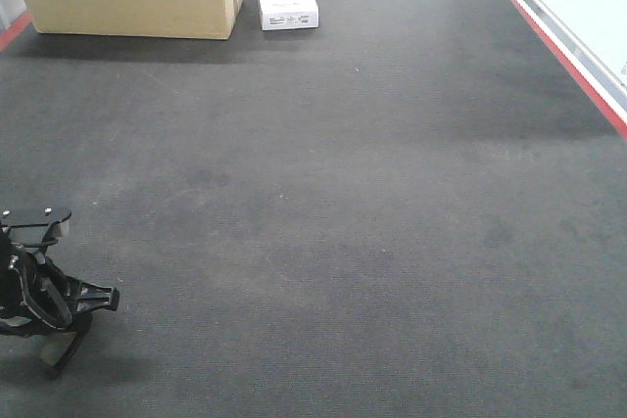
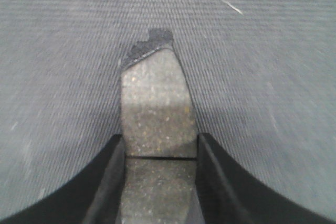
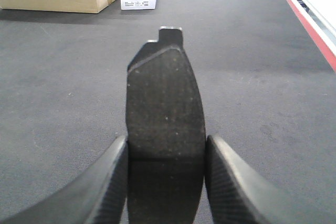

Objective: Move and align brake pads A on conveyor
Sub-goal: 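Lower the left gripper's brake pad onto the belt and open, then raise the open left gripper away from the placed pad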

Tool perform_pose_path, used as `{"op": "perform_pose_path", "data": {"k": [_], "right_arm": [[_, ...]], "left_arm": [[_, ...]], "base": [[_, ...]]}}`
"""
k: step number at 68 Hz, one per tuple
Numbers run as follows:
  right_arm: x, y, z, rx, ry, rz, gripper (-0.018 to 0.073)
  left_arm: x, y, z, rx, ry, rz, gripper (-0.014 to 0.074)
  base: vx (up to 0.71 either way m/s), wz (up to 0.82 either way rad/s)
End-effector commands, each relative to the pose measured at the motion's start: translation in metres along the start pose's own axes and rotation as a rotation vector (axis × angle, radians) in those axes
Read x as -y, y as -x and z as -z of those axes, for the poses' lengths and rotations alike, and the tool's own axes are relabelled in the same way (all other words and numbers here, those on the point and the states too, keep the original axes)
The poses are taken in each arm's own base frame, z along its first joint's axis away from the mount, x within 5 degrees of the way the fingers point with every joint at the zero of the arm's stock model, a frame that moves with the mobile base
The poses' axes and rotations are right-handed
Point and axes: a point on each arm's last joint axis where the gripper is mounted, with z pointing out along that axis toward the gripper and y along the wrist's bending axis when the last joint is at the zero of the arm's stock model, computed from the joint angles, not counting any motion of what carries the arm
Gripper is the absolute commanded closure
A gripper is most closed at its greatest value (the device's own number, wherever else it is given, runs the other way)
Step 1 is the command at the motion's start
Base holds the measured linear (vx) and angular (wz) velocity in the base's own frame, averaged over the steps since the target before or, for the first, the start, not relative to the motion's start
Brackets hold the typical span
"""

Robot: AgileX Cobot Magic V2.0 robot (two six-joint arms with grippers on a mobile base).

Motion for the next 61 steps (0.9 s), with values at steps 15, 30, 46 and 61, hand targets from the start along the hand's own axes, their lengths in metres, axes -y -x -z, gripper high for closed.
{"op": "perform_pose_path", "data": {"k": [15, 30, 46, 61], "right_arm": [[-0.001, 0.019, 0.003, 0.126, 0.013, 0.014, 0.0564], [-0.001, 0.019, 0.003, 0.126, 0.013, 0.014, 0.0564], [-0.001, 0.019, 0.003, 0.126, 0.013, 0.014, 0.0564], [-0.001, 0.019, 0.003, 0.126, 0.013, 0.014, 0.0564]], "left_arm": [[0.004, 0.008, 0.030, 0.103, -0.018, -0.004, 0.0127], [0.005, -0.009, 0.089, 0.248, -0.035, -0.022, 0.0136], [0.002, -0.057, 0.160, 0.548, -0.064, -0.033, 0.0136], [-0.003, -0.115, 0.192, 0.783, -0.087, -0.041, 0.0136]], "base": [[0.00, 0.00], [0.00, 0.00], [0.00, 0.00], [0.00, 0.00]]}}
